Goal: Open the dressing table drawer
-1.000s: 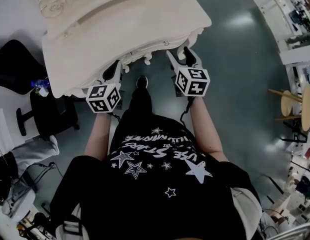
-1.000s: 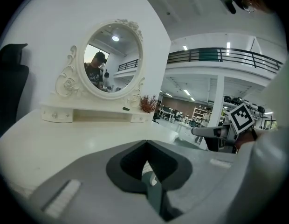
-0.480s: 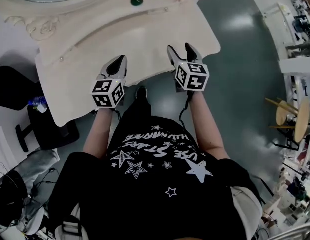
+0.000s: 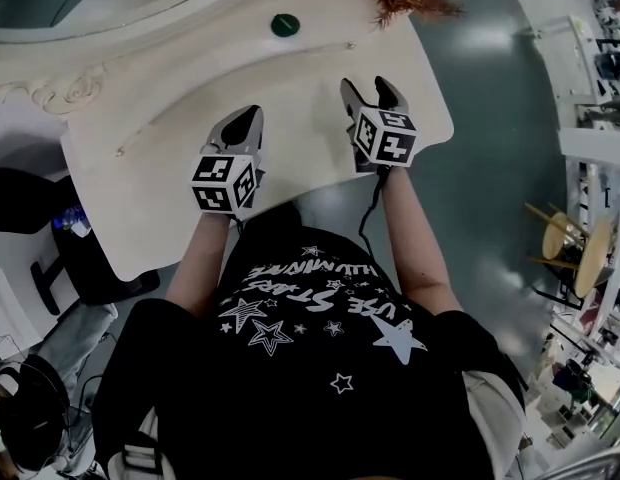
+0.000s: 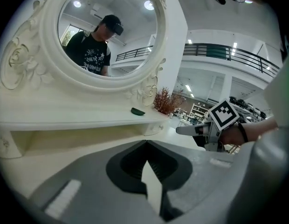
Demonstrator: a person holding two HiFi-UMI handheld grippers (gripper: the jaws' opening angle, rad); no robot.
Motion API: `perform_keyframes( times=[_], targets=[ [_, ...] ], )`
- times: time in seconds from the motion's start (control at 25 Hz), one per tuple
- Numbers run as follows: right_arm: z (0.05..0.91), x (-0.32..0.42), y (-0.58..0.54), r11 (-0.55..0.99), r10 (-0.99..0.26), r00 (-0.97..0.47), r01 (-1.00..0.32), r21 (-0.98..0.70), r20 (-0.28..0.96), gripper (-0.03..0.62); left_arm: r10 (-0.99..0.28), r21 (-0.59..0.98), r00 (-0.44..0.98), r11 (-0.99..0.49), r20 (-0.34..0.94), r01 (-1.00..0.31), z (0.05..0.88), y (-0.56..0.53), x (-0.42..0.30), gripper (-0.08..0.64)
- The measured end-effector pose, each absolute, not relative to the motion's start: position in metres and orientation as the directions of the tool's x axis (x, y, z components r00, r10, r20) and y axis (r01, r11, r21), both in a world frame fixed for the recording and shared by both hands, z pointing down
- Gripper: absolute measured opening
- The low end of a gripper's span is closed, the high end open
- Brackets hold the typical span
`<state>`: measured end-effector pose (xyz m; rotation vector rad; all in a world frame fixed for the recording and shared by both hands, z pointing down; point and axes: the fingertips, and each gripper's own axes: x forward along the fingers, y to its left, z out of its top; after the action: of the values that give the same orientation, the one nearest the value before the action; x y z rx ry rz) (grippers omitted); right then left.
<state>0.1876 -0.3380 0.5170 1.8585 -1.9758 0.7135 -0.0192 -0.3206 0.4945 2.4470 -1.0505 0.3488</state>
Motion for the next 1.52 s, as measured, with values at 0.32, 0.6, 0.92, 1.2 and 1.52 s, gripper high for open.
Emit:
perform_keyframes(
  times=[0.32,0.6,0.92,1.2,1.52],
  targets=[
    [0.532,0.196,-0.384,0.052,-0.792,-0.091,-0.995,-0.081,0.603,0.270,-0.632,0.315,0.653,-0.573,0.418,-0.756,0.495,-0.341,-0.013,0.000],
    [0.550,0.198,-0.416,0.099,-0.777,-0.105,-0.994,-0.044,0.621,0.241,-0.693,0.309,0.567,-0.476,0.445,-0.824,0.503,-0.342,-0.025,0.000],
    [0.568,0.195,-0.427,0.136,-0.762,-0.119,-0.990,-0.022,0.636,0.209,-0.721,0.285,0.518,-0.433,0.460,-0.855,0.501,-0.334,-0.031,0.000],
    [0.570,0.199,-0.432,0.145,-0.776,-0.112,-0.989,0.003,0.621,0.148,-0.725,0.276,0.508,-0.427,0.466,-0.861,0.500,-0.331,-0.028,0.000],
    [0.570,0.200,-0.429,0.156,-0.781,-0.101,-0.987,0.036,0.617,0.132,-0.726,0.272,0.514,-0.436,0.457,-0.858,0.494,-0.327,-0.026,0.000]
  ],
)
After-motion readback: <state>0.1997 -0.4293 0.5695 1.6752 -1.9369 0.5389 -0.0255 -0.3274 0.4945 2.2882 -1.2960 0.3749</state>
